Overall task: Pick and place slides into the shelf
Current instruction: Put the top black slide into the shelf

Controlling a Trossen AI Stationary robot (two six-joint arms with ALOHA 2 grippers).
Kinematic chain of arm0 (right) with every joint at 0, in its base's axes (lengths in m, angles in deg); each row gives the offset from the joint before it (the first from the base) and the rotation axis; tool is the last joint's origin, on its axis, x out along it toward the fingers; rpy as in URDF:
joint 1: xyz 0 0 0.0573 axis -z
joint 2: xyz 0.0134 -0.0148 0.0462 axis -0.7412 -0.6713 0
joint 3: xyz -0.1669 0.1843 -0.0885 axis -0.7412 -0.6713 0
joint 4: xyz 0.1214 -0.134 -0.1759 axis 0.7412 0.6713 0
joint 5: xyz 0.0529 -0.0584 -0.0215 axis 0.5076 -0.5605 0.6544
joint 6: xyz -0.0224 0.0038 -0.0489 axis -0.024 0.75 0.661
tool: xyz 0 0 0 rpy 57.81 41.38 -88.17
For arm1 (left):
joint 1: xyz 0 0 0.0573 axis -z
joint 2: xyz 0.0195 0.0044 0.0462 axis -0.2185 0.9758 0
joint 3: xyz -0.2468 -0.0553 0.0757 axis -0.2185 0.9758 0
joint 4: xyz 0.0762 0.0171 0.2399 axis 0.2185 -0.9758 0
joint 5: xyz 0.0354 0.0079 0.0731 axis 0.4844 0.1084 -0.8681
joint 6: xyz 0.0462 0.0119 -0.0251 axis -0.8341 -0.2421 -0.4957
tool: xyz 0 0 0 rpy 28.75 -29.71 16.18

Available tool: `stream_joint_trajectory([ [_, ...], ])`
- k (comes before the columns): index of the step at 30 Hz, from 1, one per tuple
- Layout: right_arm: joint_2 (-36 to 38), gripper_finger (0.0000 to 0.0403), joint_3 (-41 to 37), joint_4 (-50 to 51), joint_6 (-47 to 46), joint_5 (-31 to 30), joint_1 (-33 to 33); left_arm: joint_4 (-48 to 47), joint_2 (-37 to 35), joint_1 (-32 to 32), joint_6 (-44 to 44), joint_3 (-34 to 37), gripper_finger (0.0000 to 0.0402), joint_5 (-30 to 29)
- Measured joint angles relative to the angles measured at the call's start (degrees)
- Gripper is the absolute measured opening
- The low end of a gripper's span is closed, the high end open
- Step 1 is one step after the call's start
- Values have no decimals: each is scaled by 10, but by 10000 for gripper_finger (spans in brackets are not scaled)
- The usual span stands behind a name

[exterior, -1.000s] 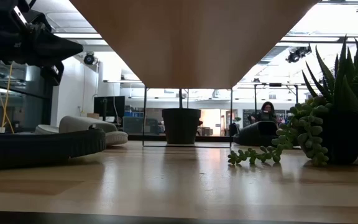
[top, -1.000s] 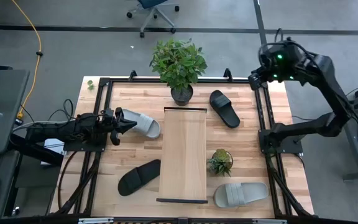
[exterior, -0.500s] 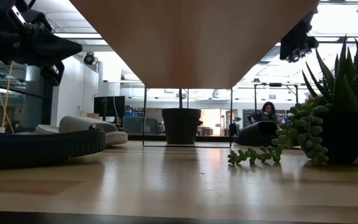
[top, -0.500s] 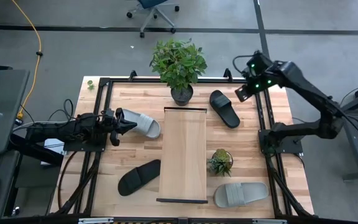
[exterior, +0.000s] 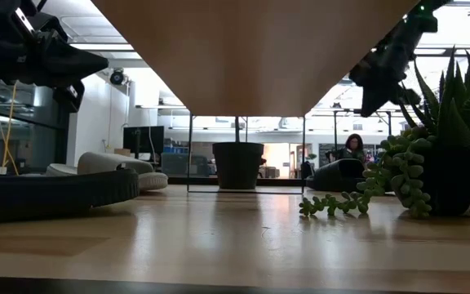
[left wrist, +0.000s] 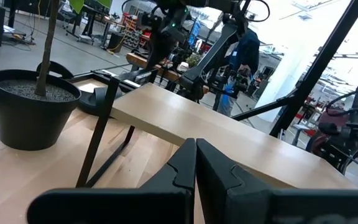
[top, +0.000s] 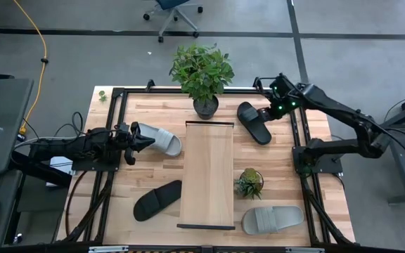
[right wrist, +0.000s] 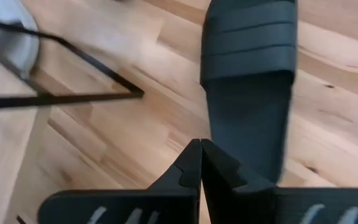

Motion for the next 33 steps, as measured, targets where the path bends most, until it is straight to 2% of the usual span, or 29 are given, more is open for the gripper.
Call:
stream_joint_trajectory([
  [5, 33, 20, -82, -127, -75, 58, 0, 0, 0, 0, 0, 0, 1, 0],
  [10, 87, 85, -176, -212, -171, 73, 0, 0, 0, 0, 0, 0, 1, 0],
  [15, 158, 141, -254, -311, -292, 5, -17, 0, 0, 0, -8, 0, 1, 0],
  [20, 200, 163, -299, -386, -398, -89, -42, 0, 0, 0, -12, 0, 1, 0],
  [26, 187, 165, -326, -419, -473, -136, -73, 0, 0, 0, -13, 0, 1, 0],
  [33, 143, 165, -329, -469, -507, -185, -88, 0, 0, 0, -26, 0, 1, 0],
])
